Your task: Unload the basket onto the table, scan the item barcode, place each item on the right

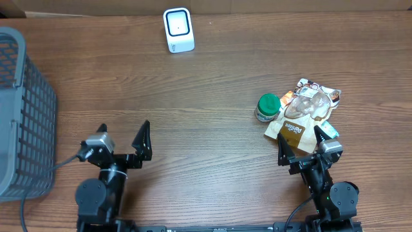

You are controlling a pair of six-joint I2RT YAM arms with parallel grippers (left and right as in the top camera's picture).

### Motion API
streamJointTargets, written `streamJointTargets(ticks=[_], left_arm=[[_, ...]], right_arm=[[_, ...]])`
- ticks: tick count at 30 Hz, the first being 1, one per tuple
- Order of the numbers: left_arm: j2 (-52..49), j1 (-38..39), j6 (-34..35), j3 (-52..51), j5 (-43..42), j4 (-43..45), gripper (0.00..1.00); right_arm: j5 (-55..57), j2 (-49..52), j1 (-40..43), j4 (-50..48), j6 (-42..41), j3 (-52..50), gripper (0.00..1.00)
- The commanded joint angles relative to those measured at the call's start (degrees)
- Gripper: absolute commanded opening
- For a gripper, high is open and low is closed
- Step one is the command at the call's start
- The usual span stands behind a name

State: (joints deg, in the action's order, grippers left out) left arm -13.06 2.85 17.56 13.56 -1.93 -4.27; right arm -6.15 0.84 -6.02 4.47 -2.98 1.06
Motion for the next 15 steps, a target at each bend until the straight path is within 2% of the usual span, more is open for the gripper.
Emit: streamJointTargets(ticks=[1,8,15], left_arm=[[5.8,-0.2,-0.9,-5.1,1.4,0.7,1.0],[12.9,-0.2,-1.2,-11.9,2.5,2.1,1.0],[12.9,-0.2,-4.0,-13.3,2.5,1.3,1.0]], right_arm=[[0.0,-0.7,0.2,-0.3,0.0,-0.6,1.0],[0.0,-0.7,0.2,-0.3,0.0,-0.6,1.0],[0.0,-0.7,0.2,-0.3,0.0,-0.6,1.0]])
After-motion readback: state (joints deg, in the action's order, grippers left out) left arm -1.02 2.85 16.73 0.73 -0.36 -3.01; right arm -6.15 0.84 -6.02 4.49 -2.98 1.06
